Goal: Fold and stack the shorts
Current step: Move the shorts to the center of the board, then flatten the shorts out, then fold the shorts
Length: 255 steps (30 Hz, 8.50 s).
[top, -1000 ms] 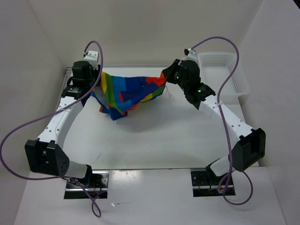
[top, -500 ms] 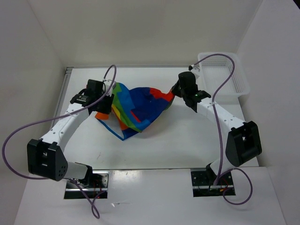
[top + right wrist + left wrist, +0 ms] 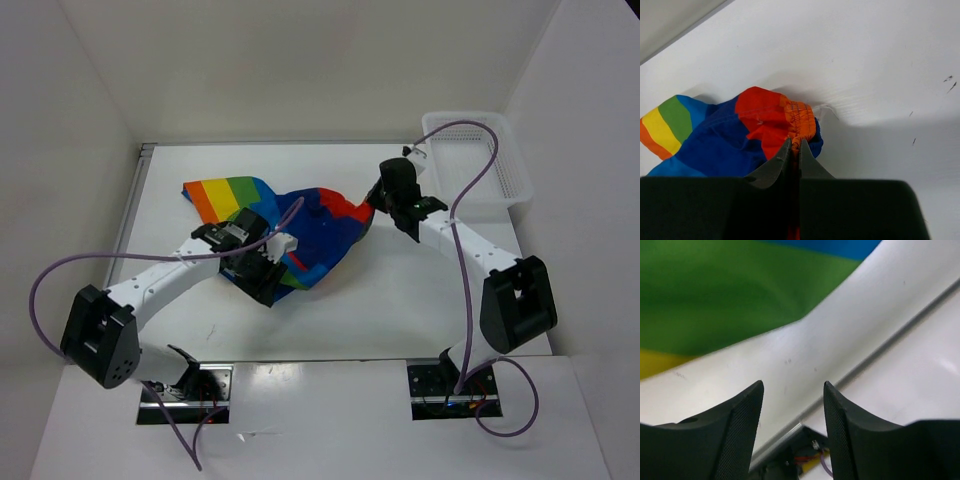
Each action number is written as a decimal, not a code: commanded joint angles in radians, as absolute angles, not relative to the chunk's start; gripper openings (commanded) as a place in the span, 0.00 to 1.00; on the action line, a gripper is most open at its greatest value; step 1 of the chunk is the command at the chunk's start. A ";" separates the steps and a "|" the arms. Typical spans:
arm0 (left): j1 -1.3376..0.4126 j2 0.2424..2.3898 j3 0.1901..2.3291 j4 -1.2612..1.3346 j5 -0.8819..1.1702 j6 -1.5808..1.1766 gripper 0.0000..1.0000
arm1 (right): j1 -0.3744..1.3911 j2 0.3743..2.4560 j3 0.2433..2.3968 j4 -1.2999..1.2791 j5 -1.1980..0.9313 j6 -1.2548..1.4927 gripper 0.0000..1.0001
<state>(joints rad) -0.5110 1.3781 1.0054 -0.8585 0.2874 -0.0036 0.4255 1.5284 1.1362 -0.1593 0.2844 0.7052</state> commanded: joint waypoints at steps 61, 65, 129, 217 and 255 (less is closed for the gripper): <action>-0.201 0.910 0.830 -1.063 0.040 0.000 0.14 | 0.552 1.486 0.939 -0.320 0.232 0.802 0.00; -0.201 0.795 0.732 -1.072 -0.090 0.000 0.18 | 0.552 1.477 0.939 -0.451 0.316 0.821 0.10; -0.538 1.052 0.618 -0.981 0.000 0.000 0.54 | 0.508 1.440 0.785 -0.480 0.141 0.796 0.75; -0.153 1.416 1.587 -0.247 -0.443 0.000 0.00 | 0.373 1.968 2.352 -0.595 -0.022 0.474 0.00; -0.193 1.127 1.179 -0.274 -0.252 0.000 0.00 | 0.605 1.132 0.822 -0.463 -0.250 0.677 0.00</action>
